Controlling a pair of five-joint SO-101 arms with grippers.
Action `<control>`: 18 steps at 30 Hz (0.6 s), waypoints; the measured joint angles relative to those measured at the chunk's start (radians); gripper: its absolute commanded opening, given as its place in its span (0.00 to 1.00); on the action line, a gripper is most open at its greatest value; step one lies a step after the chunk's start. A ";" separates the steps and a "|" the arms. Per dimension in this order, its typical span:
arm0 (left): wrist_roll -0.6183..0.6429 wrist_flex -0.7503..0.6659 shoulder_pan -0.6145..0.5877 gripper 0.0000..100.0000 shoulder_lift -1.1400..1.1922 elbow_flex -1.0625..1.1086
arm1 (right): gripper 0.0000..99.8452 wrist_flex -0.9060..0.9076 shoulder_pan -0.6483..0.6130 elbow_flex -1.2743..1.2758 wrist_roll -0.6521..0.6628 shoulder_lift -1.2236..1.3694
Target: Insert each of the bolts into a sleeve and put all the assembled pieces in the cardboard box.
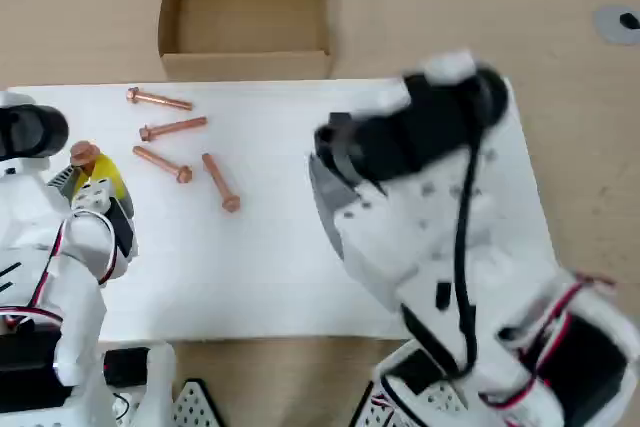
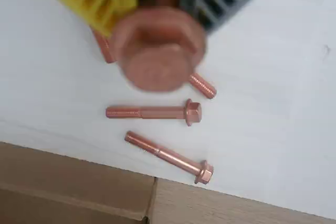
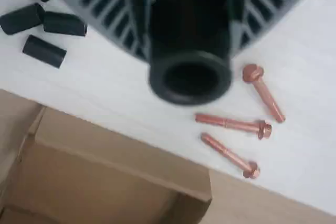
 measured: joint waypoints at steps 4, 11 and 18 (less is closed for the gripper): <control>0.003 0.000 0.000 0.00 0.000 0.000 | 0.01 -0.232 0.000 0.390 0.080 -0.253; 0.006 -0.074 0.000 0.00 0.000 0.000 | 0.01 -0.735 0.000 1.073 0.143 -0.555; 0.006 -0.080 0.000 0.00 -0.005 0.000 | 0.01 -1.017 -0.005 1.424 0.187 -0.680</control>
